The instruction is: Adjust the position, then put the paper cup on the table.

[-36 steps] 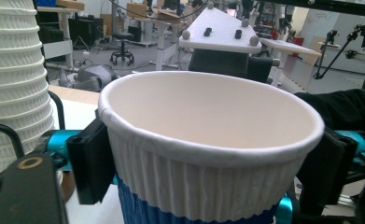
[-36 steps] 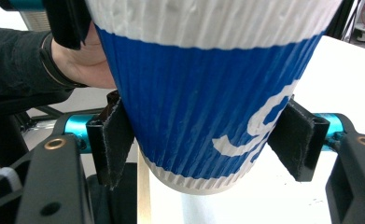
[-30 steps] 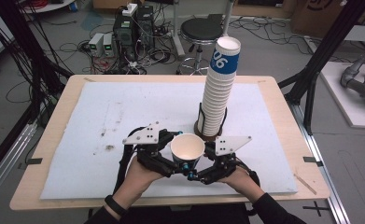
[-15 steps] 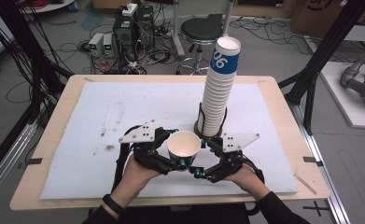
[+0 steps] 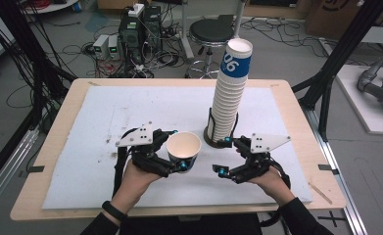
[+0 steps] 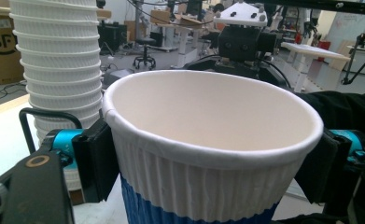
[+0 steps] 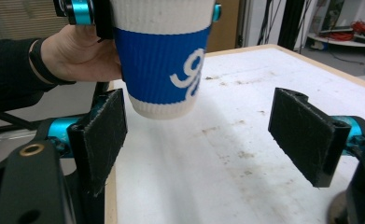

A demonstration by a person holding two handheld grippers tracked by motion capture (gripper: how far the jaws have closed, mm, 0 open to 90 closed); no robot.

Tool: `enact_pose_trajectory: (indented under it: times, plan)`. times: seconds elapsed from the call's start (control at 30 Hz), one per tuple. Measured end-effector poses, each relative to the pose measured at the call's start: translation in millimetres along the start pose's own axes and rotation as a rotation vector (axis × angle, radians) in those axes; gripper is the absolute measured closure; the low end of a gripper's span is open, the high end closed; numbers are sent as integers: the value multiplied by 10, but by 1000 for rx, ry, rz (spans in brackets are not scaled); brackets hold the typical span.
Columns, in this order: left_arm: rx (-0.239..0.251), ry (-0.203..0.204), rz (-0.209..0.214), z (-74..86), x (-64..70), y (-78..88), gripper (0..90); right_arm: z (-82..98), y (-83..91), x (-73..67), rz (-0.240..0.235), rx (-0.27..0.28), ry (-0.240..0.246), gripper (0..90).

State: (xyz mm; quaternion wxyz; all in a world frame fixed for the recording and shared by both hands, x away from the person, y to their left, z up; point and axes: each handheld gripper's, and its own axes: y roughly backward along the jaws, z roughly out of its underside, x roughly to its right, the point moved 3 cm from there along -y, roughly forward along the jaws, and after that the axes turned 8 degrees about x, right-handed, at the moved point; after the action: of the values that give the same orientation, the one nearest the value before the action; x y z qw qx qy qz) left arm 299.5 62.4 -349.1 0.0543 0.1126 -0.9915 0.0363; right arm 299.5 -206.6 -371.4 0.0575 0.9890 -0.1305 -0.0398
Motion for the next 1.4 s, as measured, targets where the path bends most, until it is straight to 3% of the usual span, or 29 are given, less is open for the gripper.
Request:
enact_pose_trajectory:
  times: [0.33, 0.87, 1.07, 1.4]
  plan:
    - [-3, -6, 5, -2, 5, 7, 212, -28, 177, 93, 30, 23, -1, 200]
    - [-15, -16, -3, 10, 1, 19, 212, -55, 168, 102, 35, 22, 11, 200]
    - [-22, -39, -52, -7, -52, 114, 212, -67, 200, 147, 63, 28, 5, 200]
    - [0, -65, -177, -24, -259, 363, 211, -53, 238, 178, 83, 12, 12, 200]
